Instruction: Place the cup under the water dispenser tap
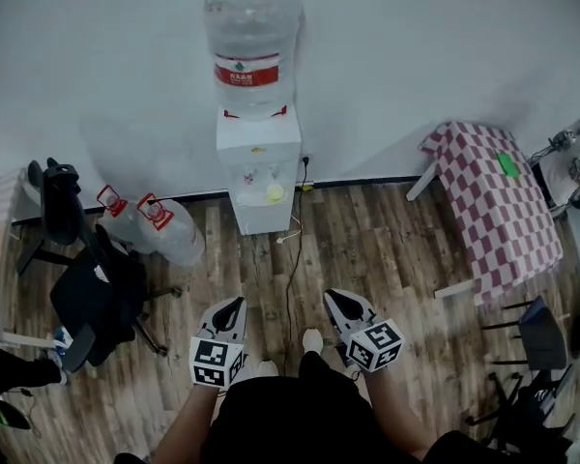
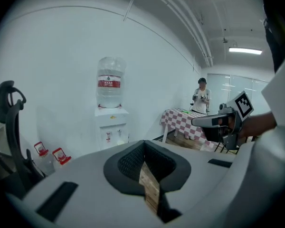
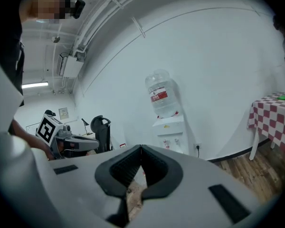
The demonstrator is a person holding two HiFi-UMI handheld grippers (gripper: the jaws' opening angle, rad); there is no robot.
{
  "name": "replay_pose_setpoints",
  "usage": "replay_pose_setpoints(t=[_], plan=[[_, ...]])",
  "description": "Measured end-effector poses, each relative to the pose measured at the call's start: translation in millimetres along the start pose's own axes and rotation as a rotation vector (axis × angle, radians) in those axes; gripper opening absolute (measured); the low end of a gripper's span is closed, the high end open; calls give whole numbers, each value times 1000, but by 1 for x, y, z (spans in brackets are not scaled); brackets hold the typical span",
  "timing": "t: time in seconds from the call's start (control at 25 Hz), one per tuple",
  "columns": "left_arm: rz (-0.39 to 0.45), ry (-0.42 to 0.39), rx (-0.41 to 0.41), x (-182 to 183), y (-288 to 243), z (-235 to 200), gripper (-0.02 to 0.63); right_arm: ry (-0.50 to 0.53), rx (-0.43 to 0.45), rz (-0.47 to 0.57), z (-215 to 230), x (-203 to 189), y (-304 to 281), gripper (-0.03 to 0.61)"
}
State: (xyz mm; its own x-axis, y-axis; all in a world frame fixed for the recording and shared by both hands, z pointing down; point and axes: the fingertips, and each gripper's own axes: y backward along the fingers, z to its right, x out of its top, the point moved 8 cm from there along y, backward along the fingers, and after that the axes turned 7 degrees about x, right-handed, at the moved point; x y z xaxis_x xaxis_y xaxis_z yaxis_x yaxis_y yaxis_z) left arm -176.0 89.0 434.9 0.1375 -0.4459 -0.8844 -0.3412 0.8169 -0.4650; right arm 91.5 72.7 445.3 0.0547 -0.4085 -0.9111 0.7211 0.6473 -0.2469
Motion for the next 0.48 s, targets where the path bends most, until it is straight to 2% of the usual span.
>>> replay_pose_setpoints(t=[0.28,0.48], plan=[[-29,-34,-64,-33,27,-18,15,-19,-71,16,-53,-19,26,21],[45,-69,-70,-12,31,-5,15,-4,-84,44,-60,-16,47,21]])
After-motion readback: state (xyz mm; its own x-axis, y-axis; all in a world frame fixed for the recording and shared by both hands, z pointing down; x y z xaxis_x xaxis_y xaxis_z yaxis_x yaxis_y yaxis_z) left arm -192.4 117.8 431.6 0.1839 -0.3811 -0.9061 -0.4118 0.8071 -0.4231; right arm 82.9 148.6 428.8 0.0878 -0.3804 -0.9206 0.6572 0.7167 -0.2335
